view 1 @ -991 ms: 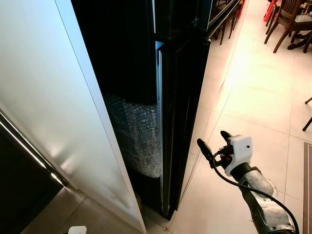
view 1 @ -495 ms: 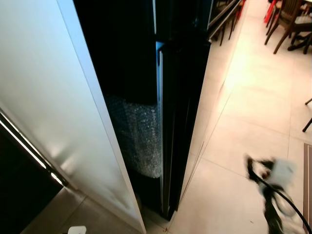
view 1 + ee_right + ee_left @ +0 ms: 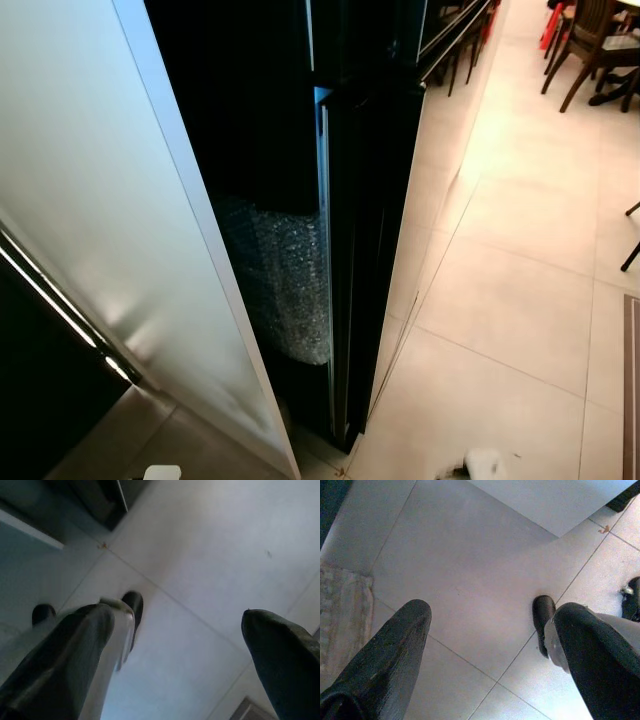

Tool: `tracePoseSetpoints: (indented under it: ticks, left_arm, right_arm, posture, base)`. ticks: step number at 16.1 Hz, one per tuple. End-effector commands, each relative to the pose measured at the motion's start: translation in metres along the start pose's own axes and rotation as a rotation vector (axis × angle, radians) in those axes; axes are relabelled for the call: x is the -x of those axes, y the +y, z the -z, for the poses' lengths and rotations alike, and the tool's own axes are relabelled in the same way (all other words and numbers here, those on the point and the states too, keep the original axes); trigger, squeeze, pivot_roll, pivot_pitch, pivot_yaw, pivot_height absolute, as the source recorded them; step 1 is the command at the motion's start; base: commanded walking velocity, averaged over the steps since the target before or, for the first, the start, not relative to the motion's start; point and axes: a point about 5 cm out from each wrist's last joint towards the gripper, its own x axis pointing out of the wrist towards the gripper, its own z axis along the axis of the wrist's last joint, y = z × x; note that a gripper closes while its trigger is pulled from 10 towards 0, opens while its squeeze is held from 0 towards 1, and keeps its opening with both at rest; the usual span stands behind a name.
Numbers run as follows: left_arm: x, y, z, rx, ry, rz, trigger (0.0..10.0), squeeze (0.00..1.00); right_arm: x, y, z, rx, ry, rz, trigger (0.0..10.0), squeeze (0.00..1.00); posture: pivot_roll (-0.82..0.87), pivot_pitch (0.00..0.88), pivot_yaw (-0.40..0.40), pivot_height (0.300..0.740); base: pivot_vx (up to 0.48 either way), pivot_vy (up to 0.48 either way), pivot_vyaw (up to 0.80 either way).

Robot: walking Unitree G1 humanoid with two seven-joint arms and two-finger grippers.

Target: Restocking fridge

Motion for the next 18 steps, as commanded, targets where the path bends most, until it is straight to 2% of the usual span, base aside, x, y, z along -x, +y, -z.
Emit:
tracePoseSetpoints:
  ticks: [1,2,4,5,6,8,11,14,18]
  left_arm:
    - [0.001,0.004,0.004,-0.016,0.015,-0.005,10.0,0.0]
    - [0.001,0.004,0.004,-0.03,0.019,0.0,10.0,0.0]
    - [0.001,0.005,0.005,-0.051,0.025,-0.005,10.0,0.0]
    - [0.001,0.005,0.005,-0.048,0.025,-0.008,10.0,0.0]
    - [0.002,0.005,0.006,-0.047,0.026,-0.009,10.0,0.0]
    - [0.002,0.005,0.007,-0.047,0.032,-0.007,10.0,0.0]
    - [0.002,0.004,0.01,-0.041,0.038,-0.003,10.0,0.0]
    - [0.002,0.003,0.011,-0.046,0.045,0.002,10.0,0.0]
    - [0.002,0.003,0.012,-0.047,0.05,0.003,10.0,0.0]
  right_arm:
    - [-0.001,-0.002,-0.003,-0.072,0.0,0.041,10.0,0.0]
    - [-0.001,0.001,-0.001,-0.083,0.008,0.043,10.0,0.0]
    - [-0.001,0.018,0.007,0.167,0.032,-0.062,10.0,0.0]
    - [0.0,0.022,0.009,0.226,0.042,-0.093,10.0,0.0]
    - [0.0,0.02,0.012,0.215,0.052,-0.08,10.0,0.0]
    - [0.0,0.015,0.01,0.138,0.051,-0.038,10.0,0.0]
    - [0.0,0.017,0.012,0.072,0.059,-0.02,10.0,0.0]
    - [0.0,0.017,0.016,-0.034,0.075,0.024,10.0,0.0]
    - [0.0,0.017,0.015,-0.039,0.083,0.016,10.0,0.0]
  posture:
    - [-0.07,0.0,0.059,0.74]
    - [-0.06,0.0,0.067,0.74]
    - [-0.05,0.0,0.061,0.74]
    - [-0.05,0.0,0.058,0.74]
    - [-0.05,0.0,0.058,0.74]
    - [-0.05,0.0,0.058,0.74]
    - [-0.04,0.0,0.054,0.74]
    - [-0.05,0.0,0.057,0.74]
    - [-0.06,0.0,0.054,0.74]
  base:
    - [0.0,0.0,0.0]
    - [0.0,0.0,0.0]
    - [0.0,0.0,0.32]
    - [0.0,0.0,0.8]
    - [0.0,0.0,0.8]
    - [0.0,0.0,0.8]
    - [0.0,0.0,0.8]
    - [0.0,0.0,0.8]
    - [0.0,0.0,0.8]
